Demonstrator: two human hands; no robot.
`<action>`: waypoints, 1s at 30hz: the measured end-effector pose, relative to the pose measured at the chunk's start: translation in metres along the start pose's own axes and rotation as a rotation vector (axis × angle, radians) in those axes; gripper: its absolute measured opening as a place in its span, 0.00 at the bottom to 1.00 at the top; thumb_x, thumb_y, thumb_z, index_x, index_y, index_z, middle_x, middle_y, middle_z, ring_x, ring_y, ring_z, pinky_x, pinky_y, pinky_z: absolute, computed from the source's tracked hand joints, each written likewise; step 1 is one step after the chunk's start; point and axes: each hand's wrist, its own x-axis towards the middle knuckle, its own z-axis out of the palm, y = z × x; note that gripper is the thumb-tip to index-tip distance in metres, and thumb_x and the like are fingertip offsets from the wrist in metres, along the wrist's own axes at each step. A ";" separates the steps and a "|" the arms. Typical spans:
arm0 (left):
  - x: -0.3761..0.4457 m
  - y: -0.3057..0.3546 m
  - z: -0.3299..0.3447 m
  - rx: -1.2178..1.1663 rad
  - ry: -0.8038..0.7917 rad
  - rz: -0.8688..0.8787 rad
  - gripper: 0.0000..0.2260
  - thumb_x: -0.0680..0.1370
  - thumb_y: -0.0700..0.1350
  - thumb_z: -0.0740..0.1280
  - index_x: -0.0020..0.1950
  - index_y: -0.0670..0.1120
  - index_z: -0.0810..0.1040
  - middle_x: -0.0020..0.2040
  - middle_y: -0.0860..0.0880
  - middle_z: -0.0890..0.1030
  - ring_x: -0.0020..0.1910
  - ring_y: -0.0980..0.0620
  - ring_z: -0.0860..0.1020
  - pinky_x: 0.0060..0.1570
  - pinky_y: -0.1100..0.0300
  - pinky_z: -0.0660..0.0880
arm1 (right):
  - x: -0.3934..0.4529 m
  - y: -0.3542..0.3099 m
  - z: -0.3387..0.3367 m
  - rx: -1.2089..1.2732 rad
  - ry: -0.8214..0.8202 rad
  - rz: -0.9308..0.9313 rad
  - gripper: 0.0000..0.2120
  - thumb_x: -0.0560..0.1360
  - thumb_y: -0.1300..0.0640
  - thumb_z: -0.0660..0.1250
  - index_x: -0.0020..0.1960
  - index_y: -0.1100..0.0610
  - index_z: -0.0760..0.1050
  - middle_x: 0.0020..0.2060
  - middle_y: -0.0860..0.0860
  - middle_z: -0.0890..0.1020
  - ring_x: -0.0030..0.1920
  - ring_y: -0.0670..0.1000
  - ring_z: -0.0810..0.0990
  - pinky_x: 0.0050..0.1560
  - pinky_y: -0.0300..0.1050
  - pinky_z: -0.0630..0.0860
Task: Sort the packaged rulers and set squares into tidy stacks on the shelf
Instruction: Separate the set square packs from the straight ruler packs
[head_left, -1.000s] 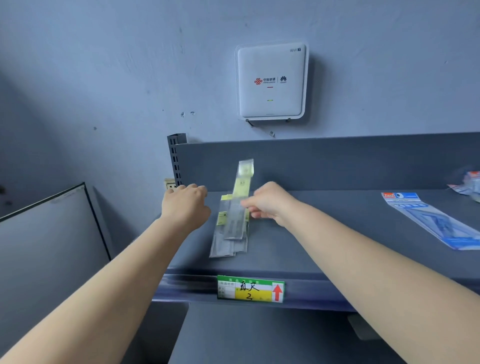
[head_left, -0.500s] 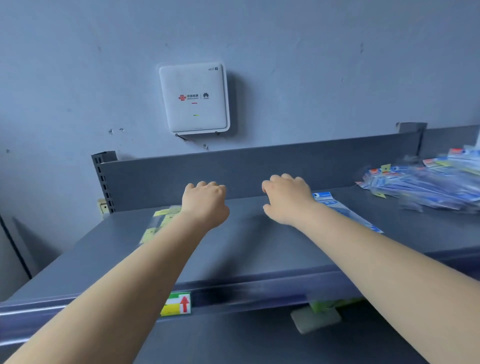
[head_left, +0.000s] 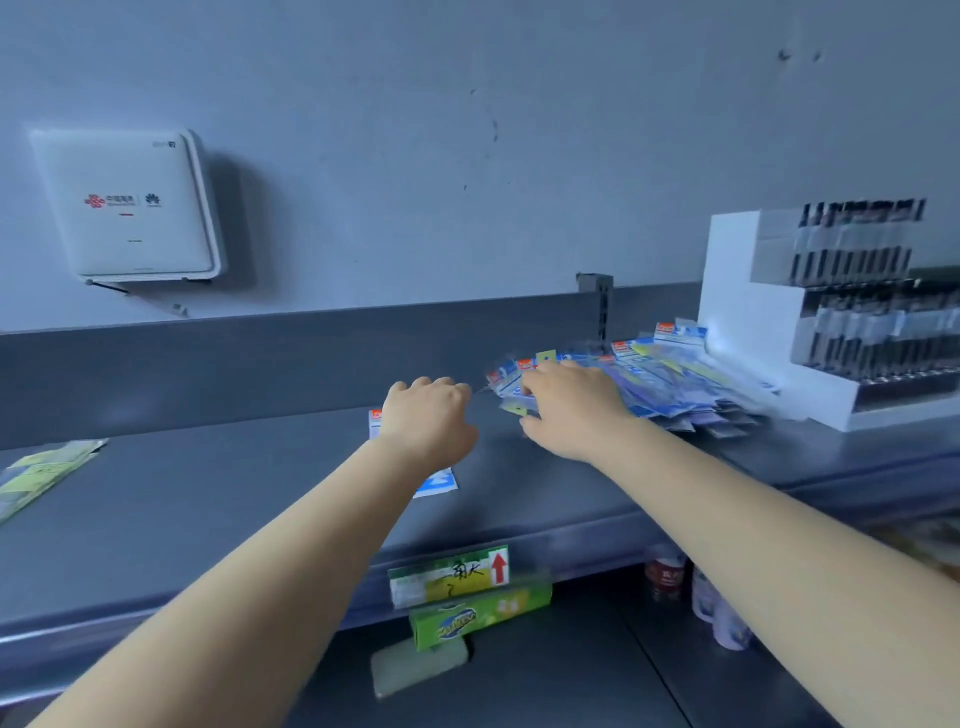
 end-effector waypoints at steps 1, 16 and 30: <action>0.005 0.015 0.002 -0.020 -0.006 0.008 0.15 0.76 0.48 0.60 0.62 0.48 0.73 0.59 0.50 0.75 0.61 0.47 0.71 0.53 0.57 0.64 | -0.004 0.017 0.000 0.010 -0.010 0.018 0.12 0.76 0.53 0.59 0.57 0.56 0.71 0.54 0.52 0.75 0.58 0.55 0.71 0.48 0.47 0.65; 0.103 0.129 0.026 -0.232 -0.137 0.024 0.18 0.78 0.55 0.59 0.64 0.47 0.72 0.60 0.48 0.77 0.60 0.46 0.74 0.52 0.56 0.70 | -0.016 0.192 0.027 0.283 -0.048 0.416 0.12 0.75 0.51 0.63 0.56 0.54 0.74 0.56 0.51 0.76 0.56 0.53 0.75 0.56 0.48 0.73; 0.175 0.127 0.051 -0.684 -0.391 -0.231 0.35 0.70 0.55 0.74 0.71 0.42 0.66 0.65 0.46 0.73 0.61 0.46 0.73 0.56 0.57 0.69 | 0.027 0.243 0.042 0.382 -0.264 0.656 0.19 0.74 0.54 0.67 0.59 0.66 0.74 0.56 0.59 0.78 0.56 0.57 0.77 0.57 0.48 0.75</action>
